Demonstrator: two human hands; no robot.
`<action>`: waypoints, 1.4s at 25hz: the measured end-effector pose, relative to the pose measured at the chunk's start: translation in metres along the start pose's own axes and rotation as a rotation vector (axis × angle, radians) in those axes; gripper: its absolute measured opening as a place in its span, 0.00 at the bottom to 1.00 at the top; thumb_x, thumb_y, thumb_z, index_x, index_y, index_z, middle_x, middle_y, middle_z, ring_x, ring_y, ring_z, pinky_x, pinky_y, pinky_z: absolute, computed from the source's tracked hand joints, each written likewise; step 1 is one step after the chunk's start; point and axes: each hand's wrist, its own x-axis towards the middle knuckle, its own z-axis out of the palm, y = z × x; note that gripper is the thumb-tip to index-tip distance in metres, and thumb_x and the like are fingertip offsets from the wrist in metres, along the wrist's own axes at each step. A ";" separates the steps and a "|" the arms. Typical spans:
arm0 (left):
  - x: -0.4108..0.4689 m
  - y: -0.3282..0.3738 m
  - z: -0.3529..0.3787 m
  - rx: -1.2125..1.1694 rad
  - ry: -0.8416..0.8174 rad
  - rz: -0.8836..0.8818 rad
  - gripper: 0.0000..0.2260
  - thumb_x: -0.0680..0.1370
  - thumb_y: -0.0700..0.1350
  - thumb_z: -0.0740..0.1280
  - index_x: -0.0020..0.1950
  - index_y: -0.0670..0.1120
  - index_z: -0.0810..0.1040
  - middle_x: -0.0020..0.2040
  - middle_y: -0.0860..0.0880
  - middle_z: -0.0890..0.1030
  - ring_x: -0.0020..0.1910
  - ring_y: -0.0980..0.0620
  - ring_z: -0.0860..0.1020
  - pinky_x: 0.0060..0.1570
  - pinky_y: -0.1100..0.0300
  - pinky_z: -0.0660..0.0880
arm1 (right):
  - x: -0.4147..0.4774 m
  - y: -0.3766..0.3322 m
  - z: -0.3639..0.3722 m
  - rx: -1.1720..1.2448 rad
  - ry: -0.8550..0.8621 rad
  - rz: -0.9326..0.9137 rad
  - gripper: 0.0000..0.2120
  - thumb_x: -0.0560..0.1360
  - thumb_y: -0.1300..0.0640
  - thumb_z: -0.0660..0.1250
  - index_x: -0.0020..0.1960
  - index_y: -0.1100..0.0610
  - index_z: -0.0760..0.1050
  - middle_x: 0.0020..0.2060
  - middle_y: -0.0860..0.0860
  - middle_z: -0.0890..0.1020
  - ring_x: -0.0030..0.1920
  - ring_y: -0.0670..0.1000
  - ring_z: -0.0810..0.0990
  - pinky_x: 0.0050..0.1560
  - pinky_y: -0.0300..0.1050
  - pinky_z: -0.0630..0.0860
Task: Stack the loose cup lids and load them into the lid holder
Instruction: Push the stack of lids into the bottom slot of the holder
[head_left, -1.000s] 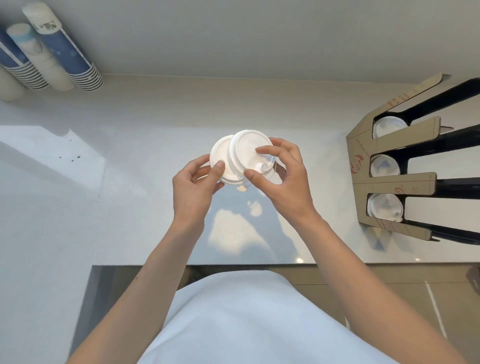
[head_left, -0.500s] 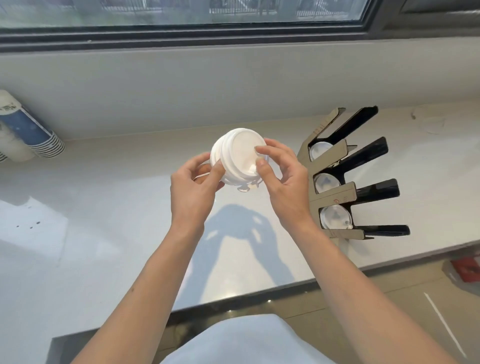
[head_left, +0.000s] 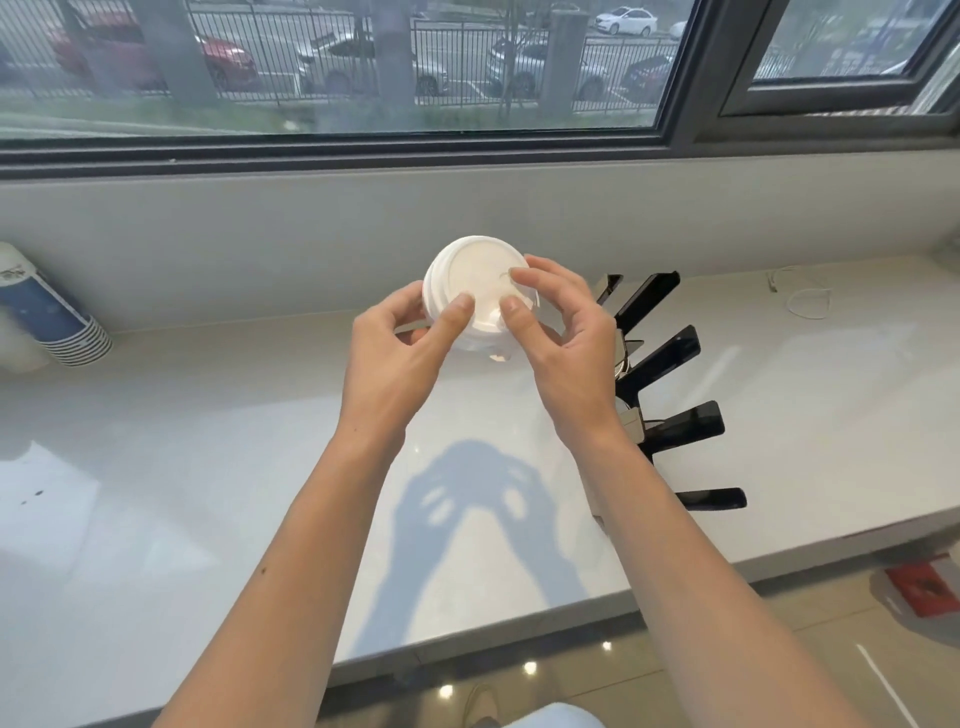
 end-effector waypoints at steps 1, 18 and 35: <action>-0.002 0.004 -0.001 0.001 -0.005 0.013 0.03 0.78 0.51 0.72 0.49 0.58 0.85 0.48 0.55 0.88 0.55 0.50 0.85 0.63 0.47 0.79 | 0.000 -0.005 0.001 0.002 0.004 -0.002 0.10 0.76 0.62 0.71 0.57 0.59 0.82 0.63 0.51 0.79 0.65 0.45 0.76 0.52 0.31 0.76; -0.056 0.042 -0.072 -0.070 -0.115 0.157 0.13 0.81 0.52 0.65 0.59 0.47 0.83 0.55 0.46 0.86 0.61 0.43 0.81 0.67 0.42 0.75 | -0.063 -0.085 0.058 -0.115 0.066 -0.172 0.13 0.78 0.64 0.67 0.62 0.59 0.79 0.64 0.50 0.79 0.65 0.44 0.76 0.52 0.30 0.77; -0.102 0.056 -0.020 -0.080 -0.149 0.249 0.09 0.83 0.46 0.64 0.59 0.52 0.82 0.54 0.50 0.87 0.55 0.50 0.84 0.64 0.46 0.78 | -0.096 -0.109 -0.005 -0.090 0.123 -0.178 0.16 0.77 0.64 0.69 0.64 0.58 0.77 0.63 0.54 0.79 0.67 0.50 0.76 0.55 0.34 0.77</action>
